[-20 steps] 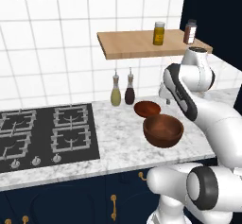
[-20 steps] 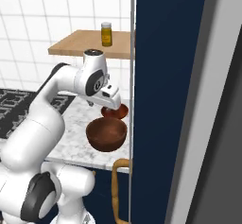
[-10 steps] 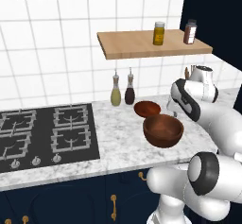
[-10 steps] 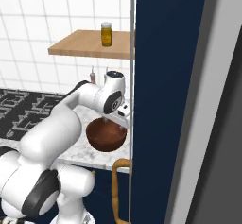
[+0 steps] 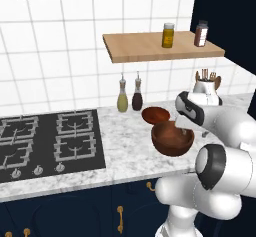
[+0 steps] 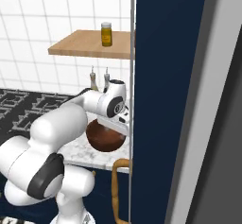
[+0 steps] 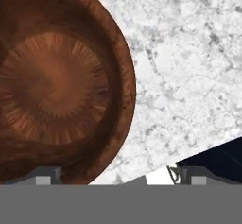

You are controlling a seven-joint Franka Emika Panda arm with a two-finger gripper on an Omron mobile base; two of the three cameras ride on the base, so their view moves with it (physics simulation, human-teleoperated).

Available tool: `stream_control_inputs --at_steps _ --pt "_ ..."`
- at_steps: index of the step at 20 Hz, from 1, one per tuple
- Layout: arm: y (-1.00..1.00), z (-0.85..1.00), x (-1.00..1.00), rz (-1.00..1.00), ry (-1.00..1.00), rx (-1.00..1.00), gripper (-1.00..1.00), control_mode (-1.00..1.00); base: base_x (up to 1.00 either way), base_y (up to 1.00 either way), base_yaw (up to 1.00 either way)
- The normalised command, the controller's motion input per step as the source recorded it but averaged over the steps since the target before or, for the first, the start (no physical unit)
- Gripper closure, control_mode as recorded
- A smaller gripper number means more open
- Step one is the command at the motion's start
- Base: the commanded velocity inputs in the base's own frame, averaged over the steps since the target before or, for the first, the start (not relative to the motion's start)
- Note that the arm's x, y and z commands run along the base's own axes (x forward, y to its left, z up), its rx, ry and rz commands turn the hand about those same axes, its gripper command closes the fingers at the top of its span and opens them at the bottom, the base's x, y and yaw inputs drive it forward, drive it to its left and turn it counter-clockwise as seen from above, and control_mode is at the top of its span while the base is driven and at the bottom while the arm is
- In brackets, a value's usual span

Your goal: Pick up the bowls on the counter and stack them on top of one another in the open cabinet. Place the smaller bowl on top of the larger bowl.

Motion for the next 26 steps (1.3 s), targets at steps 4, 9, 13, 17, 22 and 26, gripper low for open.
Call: stream_control_inputs --at_steps 4,9,13,17,22,26 --pt "-0.02 -0.32 0.00 0.00 -0.04 0.03 -1.00 -1.00 0.00 0.00 0.00" --pt "0.00 -0.31 0.02 0.00 0.00 0.00 -1.00 -1.00 0.00 0.00 0.00" --pt "0.00 -0.41 0.01 0.00 0.00 0.00 -1.00 -1.00 0.00 0.00 0.00" --pt "0.00 -0.23 0.02 0.00 0.00 0.00 -1.00 -1.00 0.00 0.00 0.00" --pt "0.00 -0.10 0.03 0.00 0.00 0.00 -1.00 -1.00 0.00 0.00 0.00" --pt "0.00 0.00 0.00 0.00 0.00 0.00 -1.00 -1.00 0.00 0.00 0.00"
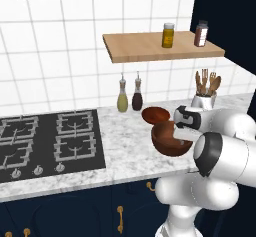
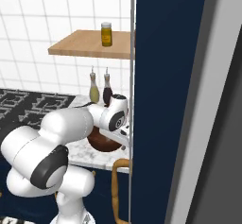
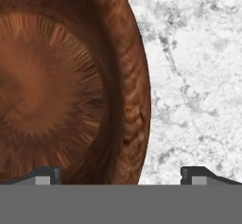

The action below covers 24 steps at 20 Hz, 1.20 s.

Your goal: Pick up the bowls on the counter and stack them on top of one another in the open cabinet. Place the smaller bowl on top of the larger bowl.

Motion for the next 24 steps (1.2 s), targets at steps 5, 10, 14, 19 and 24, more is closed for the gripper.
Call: stream_control_inputs --at_steps 5,10,14,19,24 --pt "0.07 0.00 0.04 0.00 0.00 0.00 -1.00 -1.00 0.00 0.00 0.00" --pt "0.06 0.00 0.03 0.00 0.00 0.00 -1.00 -1.00 0.00 0.00 0.00" --pt "0.00 0.00 0.01 0.00 0.00 0.00 -1.00 -1.00 0.00 0.00 0.00" --pt "0.00 0.00 0.00 0.00 0.00 0.00 1.00 -1.00 0.00 0.00 0.00" --pt "0.00 0.00 0.00 0.00 0.00 0.00 1.00 -1.00 0.00 0.00 0.00"
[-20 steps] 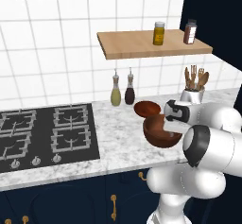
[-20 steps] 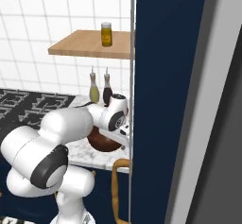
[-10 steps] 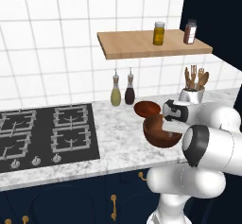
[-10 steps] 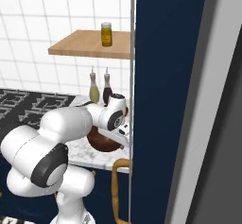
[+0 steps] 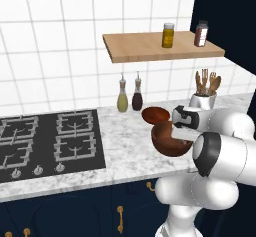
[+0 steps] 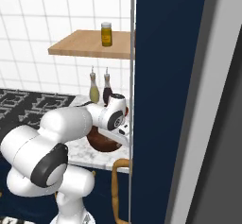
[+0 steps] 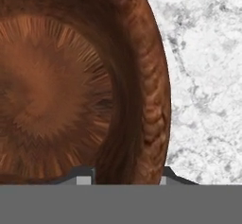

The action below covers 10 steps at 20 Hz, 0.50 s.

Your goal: Pick up the bowls on the counter and stack them on top of one another in the open cabinet. Place the smaller bowl on top of the larger bowl.

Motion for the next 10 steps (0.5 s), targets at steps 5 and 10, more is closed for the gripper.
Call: stream_control_inputs --at_steps 5,10 --pt "0.00 0.08 -0.28 0.00 -0.03 0.01 1.00 -1.00 0.00 0.00 0.00" --pt "0.03 0.57 -0.67 0.00 -0.14 0.01 1.00 -1.00 0.00 0.00 0.00"
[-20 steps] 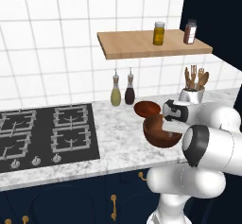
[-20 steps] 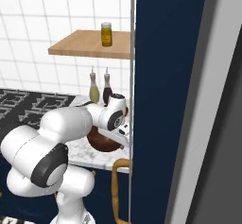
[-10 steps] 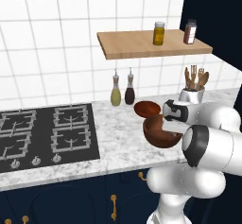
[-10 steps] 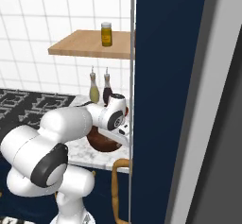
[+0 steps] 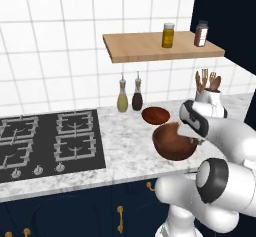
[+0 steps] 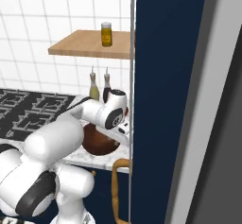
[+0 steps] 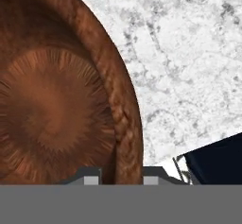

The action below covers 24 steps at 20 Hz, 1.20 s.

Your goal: Pick up the bowls on the counter and stack them on top of one another in the open cabinet. Place the smaller bowl on top of the larger bowl.

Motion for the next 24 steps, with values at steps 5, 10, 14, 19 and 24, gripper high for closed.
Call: stream_control_inputs --at_steps 5,10,14,19,24 --pt "0.29 0.73 -0.53 0.00 -0.09 0.00 1.00 -1.00 0.00 0.00 0.00" --pt "0.51 0.90 -0.26 -0.03 -0.05 0.00 1.00 -1.00 0.00 0.00 0.00" --pt "0.64 0.84 -0.22 -0.13 -0.07 0.01 1.00 -1.00 0.00 0.00 0.00" --pt "0.62 0.91 -0.19 -0.23 -0.05 0.04 1.00 -1.00 0.00 0.00 0.00" --pt "0.47 1.00 -0.36 -0.26 -0.01 0.10 1.00 -1.00 0.00 0.00 0.00"
